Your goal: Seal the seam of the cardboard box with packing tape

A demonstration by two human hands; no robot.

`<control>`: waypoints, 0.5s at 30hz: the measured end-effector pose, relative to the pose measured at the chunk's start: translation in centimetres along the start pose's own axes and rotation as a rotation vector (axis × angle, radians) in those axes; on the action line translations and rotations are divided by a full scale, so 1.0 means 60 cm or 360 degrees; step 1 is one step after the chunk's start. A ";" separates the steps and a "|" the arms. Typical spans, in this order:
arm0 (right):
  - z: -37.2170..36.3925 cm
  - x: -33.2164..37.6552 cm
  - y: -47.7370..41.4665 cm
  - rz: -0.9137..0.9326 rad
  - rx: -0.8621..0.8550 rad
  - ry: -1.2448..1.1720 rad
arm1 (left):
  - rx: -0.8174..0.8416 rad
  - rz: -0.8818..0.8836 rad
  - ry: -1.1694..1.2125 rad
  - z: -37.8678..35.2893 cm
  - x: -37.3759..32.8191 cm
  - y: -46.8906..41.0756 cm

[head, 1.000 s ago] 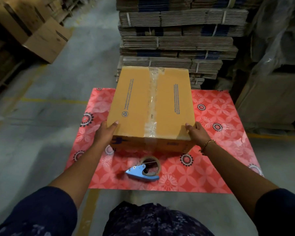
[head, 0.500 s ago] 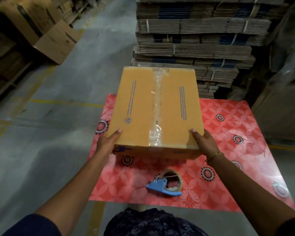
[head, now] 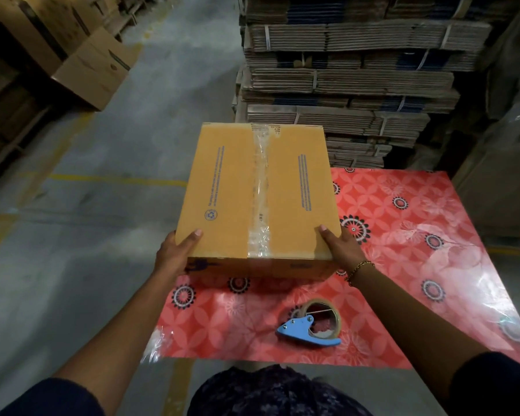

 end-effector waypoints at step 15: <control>0.048 -0.201 0.122 -0.0603 -0.0158 0.0194 | 0.0218 -0.1492 -0.0765 -0.189 -0.065 0.173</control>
Point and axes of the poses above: each hand's wrist, its own y-axis away from the middle knuckle, its own z-axis out of the back of the hand, x = y × z, the point moved 1 cm from there along -y, towards the middle knuckle, and after that the axes turned 4 degrees about -y, right-handed, at the moved point
